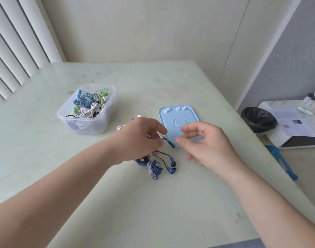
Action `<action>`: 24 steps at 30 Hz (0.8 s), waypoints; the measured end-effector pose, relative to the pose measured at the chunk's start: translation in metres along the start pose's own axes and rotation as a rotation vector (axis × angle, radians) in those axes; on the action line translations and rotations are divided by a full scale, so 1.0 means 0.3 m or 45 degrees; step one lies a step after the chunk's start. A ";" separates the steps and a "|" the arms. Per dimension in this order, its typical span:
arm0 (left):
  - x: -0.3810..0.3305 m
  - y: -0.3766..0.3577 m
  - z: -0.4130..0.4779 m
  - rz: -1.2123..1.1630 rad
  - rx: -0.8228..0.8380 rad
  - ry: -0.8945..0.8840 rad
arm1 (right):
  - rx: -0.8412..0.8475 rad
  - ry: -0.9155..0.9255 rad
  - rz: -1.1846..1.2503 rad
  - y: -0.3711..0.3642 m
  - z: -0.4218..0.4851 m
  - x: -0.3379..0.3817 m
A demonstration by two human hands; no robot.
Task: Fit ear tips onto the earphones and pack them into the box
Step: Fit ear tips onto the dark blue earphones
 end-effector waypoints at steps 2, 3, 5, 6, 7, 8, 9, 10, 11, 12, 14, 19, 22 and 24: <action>0.004 0.008 0.005 0.128 -0.085 -0.081 | 0.013 0.103 -0.142 0.002 -0.021 0.014; 0.004 0.013 0.007 0.232 -0.120 -0.134 | 0.080 0.121 -0.200 -0.009 -0.035 0.022; -0.002 0.024 0.005 0.412 -0.172 -0.233 | 0.261 0.115 -0.368 -0.041 -0.066 0.027; -0.006 0.029 0.004 0.462 -0.196 -0.281 | 0.327 0.130 -0.478 -0.054 -0.077 0.022; -0.010 0.033 0.002 0.496 -0.218 -0.327 | 0.360 0.156 -0.566 -0.062 -0.084 0.019; -0.016 0.037 -0.002 0.521 -0.243 -0.372 | 0.365 0.182 -0.609 -0.067 -0.084 0.015; -0.021 0.041 -0.004 0.535 -0.267 -0.416 | 0.357 0.200 -0.617 -0.068 -0.081 0.015; -0.027 0.042 -0.011 0.530 -0.284 -0.459 | 0.351 0.212 -0.612 -0.068 -0.080 0.014; -0.037 0.042 -0.018 0.505 -0.287 -0.507 | 0.350 0.233 -0.615 -0.068 -0.078 0.016; -0.045 0.038 -0.029 0.469 -0.267 -0.564 | 0.350 0.272 -0.632 -0.068 -0.078 0.020; -0.065 0.013 -0.057 0.402 -0.138 -0.691 | 0.351 0.332 -0.620 -0.067 -0.078 0.020; -0.042 -0.035 -0.082 0.284 0.029 -0.706 | 0.307 0.064 -0.199 -0.034 -0.058 -0.013; -0.031 -0.053 -0.068 0.229 -0.079 -0.701 | 0.273 -0.124 0.158 -0.026 -0.045 -0.008; -0.032 -0.060 -0.059 0.181 -0.156 -0.693 | 0.270 -0.224 0.328 -0.026 -0.039 -0.006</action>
Point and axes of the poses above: each hand's wrist, its own z-axis towards the middle knuckle, its own y-axis out of the back of the hand, x = y × z, the point moved 4 cm from there along z, towards the middle knuckle, and after that the axes turned 11 degrees about -x, right-handed, at the moved point
